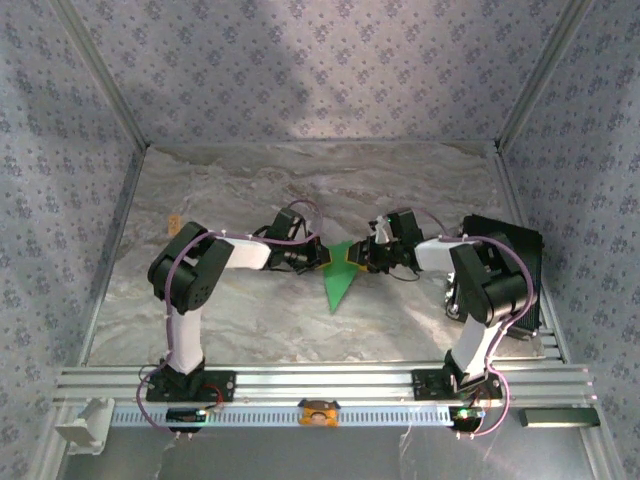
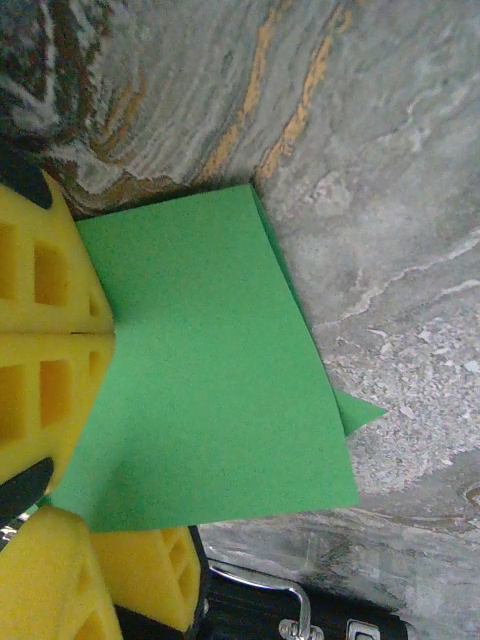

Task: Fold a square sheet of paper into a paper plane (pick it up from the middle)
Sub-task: Rotate the paper at the center of the table, then fold the wing for the fifth time at the center of the table.

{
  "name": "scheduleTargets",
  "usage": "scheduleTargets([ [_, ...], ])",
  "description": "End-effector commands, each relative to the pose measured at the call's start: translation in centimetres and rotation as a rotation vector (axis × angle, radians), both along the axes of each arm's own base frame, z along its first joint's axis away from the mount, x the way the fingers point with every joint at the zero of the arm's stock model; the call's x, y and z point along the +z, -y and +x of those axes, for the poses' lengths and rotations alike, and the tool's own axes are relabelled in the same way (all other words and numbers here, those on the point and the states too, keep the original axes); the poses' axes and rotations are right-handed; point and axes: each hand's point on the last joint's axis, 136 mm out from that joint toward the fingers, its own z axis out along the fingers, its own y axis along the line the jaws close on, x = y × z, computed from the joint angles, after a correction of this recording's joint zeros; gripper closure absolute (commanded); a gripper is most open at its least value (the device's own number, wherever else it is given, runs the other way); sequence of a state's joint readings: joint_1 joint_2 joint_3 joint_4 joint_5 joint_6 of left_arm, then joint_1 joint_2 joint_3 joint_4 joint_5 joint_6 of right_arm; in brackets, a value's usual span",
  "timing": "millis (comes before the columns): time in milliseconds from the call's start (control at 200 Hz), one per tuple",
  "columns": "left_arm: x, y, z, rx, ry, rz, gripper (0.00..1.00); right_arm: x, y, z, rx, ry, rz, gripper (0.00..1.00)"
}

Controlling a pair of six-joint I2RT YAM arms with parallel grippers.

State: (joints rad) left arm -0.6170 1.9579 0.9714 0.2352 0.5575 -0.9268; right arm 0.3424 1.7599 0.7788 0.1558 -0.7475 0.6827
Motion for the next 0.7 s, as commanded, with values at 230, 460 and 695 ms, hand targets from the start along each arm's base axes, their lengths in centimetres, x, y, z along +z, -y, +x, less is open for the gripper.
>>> scheduleTargets([
  [230, 2.1, -0.3, -1.3, -0.018, 0.004, -0.017, 0.85, -0.9, 0.7, -0.5, -0.038, -0.061, -0.019, 0.91],
  [460, 3.7, 0.0, -1.3, -0.008, 0.026, -0.021, 0.82, -0.9, 1.5, -0.7, -0.260, -0.091, -0.017, 0.92],
  [695, 1.6, 0.9, -2.5, -0.023, -0.044, 0.040, 0.88, -1.6, 2.4, -1.9, -0.387, -0.135, -0.067, 0.90],
])
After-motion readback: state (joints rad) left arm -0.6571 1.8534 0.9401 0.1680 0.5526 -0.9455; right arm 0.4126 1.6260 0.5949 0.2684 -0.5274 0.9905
